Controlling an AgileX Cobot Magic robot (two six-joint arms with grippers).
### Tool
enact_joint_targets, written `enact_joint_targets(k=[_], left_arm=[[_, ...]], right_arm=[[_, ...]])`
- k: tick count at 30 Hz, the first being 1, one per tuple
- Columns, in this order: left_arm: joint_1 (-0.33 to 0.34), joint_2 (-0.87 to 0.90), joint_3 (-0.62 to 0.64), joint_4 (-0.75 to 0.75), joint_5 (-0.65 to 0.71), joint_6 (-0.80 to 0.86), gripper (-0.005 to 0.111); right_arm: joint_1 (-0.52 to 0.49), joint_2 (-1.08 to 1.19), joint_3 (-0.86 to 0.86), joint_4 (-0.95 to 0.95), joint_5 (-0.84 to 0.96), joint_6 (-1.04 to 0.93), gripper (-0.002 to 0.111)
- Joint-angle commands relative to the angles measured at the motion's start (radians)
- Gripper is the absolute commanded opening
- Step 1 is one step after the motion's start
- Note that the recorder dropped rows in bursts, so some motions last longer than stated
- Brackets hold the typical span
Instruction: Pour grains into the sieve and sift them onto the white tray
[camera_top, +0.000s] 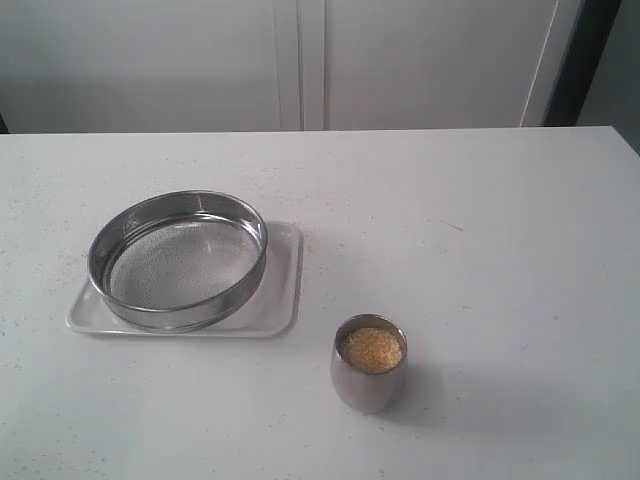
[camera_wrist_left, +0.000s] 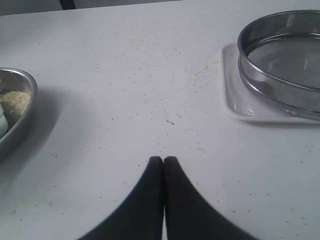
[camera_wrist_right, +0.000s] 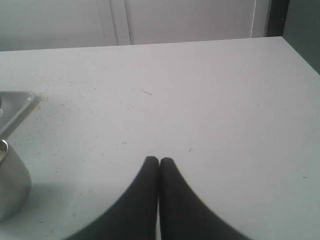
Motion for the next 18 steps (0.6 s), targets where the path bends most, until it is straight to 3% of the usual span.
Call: enact_joint_targets(k=[1, 11, 18], left_arm=[[-0.008, -0.005, 0.005, -0.011, -0.004, 0.000, 0.000], [-0.008, -0.005, 0.005, -0.011, -0.004, 0.000, 0.000], [-0.008, -0.005, 0.005, -0.011, -0.004, 0.000, 0.000]], right_arm=[[-0.002, -0.006, 0.005, -0.060, -0.022, -0.002, 0.000], [-0.002, -0.006, 0.005, -0.043, -0.302, 0.008, 0.000], [-0.002, -0.006, 0.005, -0.016, -0.462, 0.184, 0.000]])
